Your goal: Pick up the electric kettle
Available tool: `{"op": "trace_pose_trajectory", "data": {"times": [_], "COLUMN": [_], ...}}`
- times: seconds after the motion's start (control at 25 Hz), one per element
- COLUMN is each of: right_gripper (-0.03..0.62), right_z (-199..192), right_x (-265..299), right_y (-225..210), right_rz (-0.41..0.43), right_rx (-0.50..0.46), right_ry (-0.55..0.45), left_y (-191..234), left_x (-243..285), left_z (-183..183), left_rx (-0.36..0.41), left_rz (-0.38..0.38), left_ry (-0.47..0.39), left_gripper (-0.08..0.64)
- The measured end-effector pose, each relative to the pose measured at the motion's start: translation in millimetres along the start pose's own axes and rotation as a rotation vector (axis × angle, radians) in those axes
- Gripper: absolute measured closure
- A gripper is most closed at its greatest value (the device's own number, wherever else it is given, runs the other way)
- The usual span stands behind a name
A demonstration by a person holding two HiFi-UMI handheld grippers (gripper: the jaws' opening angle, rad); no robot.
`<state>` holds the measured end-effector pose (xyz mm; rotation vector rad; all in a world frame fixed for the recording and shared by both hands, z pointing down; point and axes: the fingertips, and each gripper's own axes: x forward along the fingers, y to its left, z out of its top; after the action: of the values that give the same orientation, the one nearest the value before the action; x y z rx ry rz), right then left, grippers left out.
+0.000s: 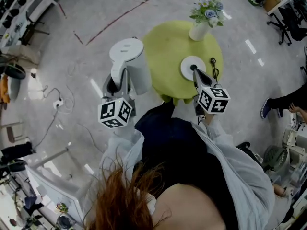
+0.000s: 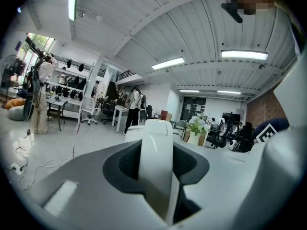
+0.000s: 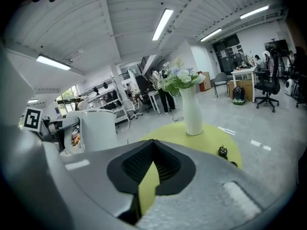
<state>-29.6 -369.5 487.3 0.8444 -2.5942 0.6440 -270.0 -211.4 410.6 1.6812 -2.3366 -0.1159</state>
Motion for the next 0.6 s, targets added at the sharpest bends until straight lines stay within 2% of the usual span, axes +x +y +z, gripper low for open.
{"op": "trace_pose_trajectory", "data": {"times": [0.6], "right_gripper": [0.591], "right_z": [3.1], "right_x": [-3.3], "right_y": [-10.9], "right_rz": [-0.002], "right_rx": [-0.005], "right_ry": [0.008], "left_y": [2.2], "left_x": [-5.8], "left_z": [-8.8], "left_rx": [-0.042], "left_rz": [0.026], "left_ry": [0.011], "left_gripper": [0.4]}}
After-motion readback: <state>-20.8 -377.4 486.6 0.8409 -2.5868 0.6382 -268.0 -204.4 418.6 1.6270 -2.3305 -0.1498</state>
